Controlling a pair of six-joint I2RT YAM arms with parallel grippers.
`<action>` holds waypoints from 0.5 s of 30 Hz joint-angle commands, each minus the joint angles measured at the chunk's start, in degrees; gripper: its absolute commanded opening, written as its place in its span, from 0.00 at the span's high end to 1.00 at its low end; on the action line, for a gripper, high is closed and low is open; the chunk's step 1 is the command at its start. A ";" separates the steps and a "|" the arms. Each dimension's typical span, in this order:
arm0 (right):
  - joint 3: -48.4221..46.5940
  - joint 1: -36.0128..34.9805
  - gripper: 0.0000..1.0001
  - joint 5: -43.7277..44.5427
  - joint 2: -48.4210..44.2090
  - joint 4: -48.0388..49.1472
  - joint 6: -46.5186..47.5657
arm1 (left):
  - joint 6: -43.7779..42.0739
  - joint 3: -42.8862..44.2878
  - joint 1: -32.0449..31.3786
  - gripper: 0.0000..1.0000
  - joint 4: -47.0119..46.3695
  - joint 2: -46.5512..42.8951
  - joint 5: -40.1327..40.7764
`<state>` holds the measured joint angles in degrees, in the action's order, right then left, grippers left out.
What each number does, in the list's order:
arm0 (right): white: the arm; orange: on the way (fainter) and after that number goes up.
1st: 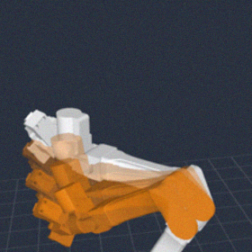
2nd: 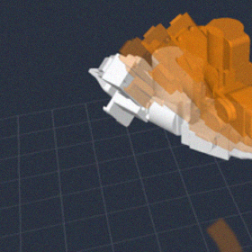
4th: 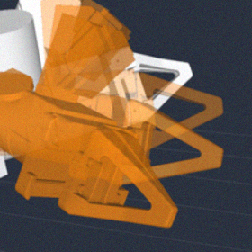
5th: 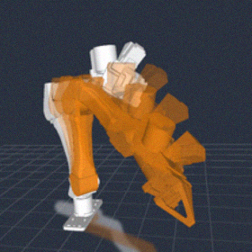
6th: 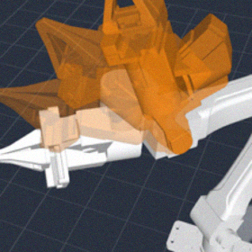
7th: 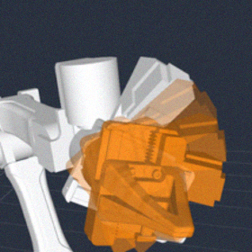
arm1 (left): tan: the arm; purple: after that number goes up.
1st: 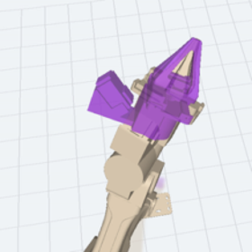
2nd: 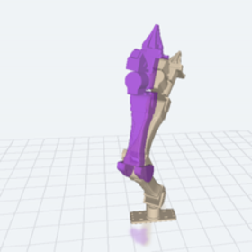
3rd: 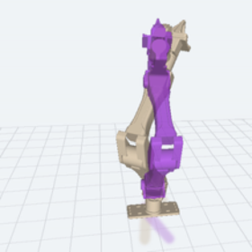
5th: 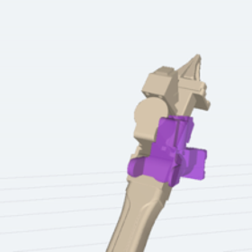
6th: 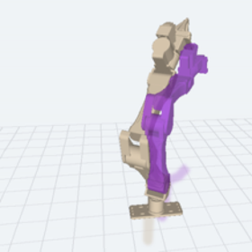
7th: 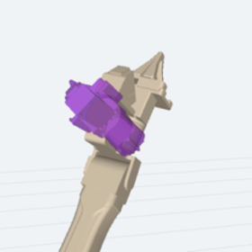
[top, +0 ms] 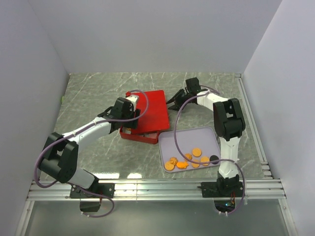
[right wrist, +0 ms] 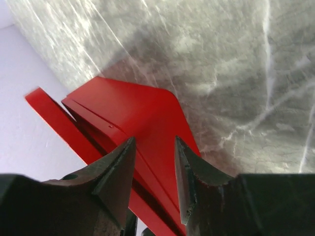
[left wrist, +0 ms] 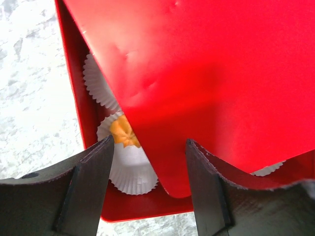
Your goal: Pack the cookies
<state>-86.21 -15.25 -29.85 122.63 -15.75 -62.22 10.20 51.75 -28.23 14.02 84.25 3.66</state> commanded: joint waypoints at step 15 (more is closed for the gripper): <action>6.86 -2.86 0.59 8.66 -15.67 -16.14 6.93 | -0.44 -0.68 -0.16 0.35 1.36 -2.77 3.02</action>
<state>-76.05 -19.07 -25.56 109.38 -26.28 -58.72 10.15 51.57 -28.23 15.35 83.48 5.96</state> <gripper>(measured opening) 0.411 0.651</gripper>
